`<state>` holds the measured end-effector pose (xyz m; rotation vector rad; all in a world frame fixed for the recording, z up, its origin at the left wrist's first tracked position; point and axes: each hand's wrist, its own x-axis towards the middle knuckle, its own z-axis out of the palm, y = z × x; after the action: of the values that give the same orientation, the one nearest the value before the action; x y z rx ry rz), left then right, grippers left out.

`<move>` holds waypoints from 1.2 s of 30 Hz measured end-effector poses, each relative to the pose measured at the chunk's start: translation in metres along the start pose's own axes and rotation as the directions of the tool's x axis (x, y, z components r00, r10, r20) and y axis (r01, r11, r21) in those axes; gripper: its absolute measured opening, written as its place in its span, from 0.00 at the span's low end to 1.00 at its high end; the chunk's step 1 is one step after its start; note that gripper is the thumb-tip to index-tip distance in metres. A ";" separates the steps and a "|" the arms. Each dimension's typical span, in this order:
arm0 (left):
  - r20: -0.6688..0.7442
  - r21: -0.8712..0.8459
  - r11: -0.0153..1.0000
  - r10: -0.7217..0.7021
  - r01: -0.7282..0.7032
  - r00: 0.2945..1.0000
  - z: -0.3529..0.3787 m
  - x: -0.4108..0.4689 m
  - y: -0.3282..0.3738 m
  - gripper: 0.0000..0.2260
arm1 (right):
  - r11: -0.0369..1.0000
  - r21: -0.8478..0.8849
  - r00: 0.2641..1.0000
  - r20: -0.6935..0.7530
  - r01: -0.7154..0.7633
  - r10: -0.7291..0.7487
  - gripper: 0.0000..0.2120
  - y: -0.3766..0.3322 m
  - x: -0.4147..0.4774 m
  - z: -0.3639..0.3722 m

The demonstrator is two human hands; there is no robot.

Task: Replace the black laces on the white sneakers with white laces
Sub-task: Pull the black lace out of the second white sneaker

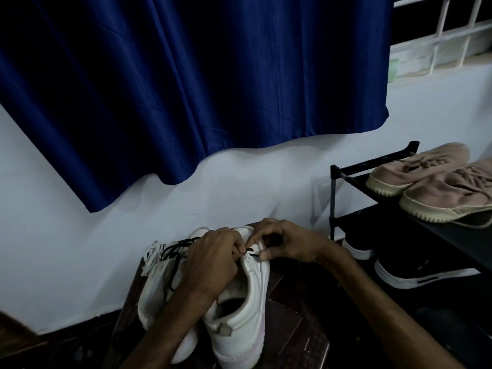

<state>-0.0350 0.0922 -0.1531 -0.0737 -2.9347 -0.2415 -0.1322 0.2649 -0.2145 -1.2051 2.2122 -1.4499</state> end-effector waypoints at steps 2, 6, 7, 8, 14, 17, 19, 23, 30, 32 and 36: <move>-0.026 -0.020 1.000 -0.018 0.018 1.000 0.001 -0.002 -0.001 0.11 | 1.000 0.008 1.000 -0.019 0.000 0.000 0.14 0.000 0.001 0.001; -0.057 -0.035 0.999 -0.009 0.007 0.998 0.004 -0.002 0.001 0.10 | 1.000 0.018 0.997 -0.075 0.013 -0.012 0.11 0.000 0.003 0.003; -0.058 -0.038 0.999 -0.006 0.004 0.998 0.005 -0.002 0.001 0.10 | 1.000 0.023 0.996 -0.091 0.007 -0.005 0.11 0.001 0.003 0.004; -0.058 -0.041 0.999 -0.006 0.004 0.998 0.005 -0.003 0.000 0.10 | 0.999 0.046 0.993 -0.116 -0.003 0.008 0.11 0.001 0.003 0.006; -0.049 -0.007 1.000 -0.020 0.020 0.999 0.006 -0.004 -0.002 0.07 | 0.999 0.016 0.980 -0.195 -0.044 0.046 0.06 -0.001 0.000 0.013; -0.048 0.005 1.000 -0.003 0.004 0.999 0.007 -0.005 -0.001 0.09 | 0.998 -0.036 0.975 -0.216 -0.055 0.046 0.04 -0.004 -0.004 0.013; -0.045 -0.020 1.000 -0.005 0.004 0.999 0.008 -0.005 -0.002 0.10 | 0.992 -0.109 0.967 -0.253 -0.055 0.026 0.04 -0.009 -0.006 0.015; -0.052 -0.046 0.999 -0.009 0.006 0.999 0.011 -0.003 -0.002 0.09 | 0.821 -0.569 0.954 -0.266 -0.040 -0.138 0.05 -0.020 -0.009 0.022; -0.039 -0.054 0.998 -0.036 0.034 0.999 0.014 -0.002 -0.007 0.08 | 0.509 -0.835 0.911 -0.355 -0.210 -0.208 0.10 -0.034 -0.013 0.050; -0.042 -0.059 0.998 -0.039 0.037 0.998 0.014 -0.002 -0.007 0.07 | 0.534 -0.789 0.880 -0.447 -0.303 -0.161 0.09 -0.036 -0.015 0.059; -0.046 -0.086 0.996 -0.015 0.011 0.999 0.015 -0.002 -0.006 0.05 | 0.641 -0.660 0.841 -0.540 -0.392 -0.042 0.08 -0.034 -0.018 0.061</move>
<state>-0.0365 0.0884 -0.1687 -0.0600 -2.8783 -0.3667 -0.0676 0.2327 -0.2199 -0.7273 3.4148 -0.7881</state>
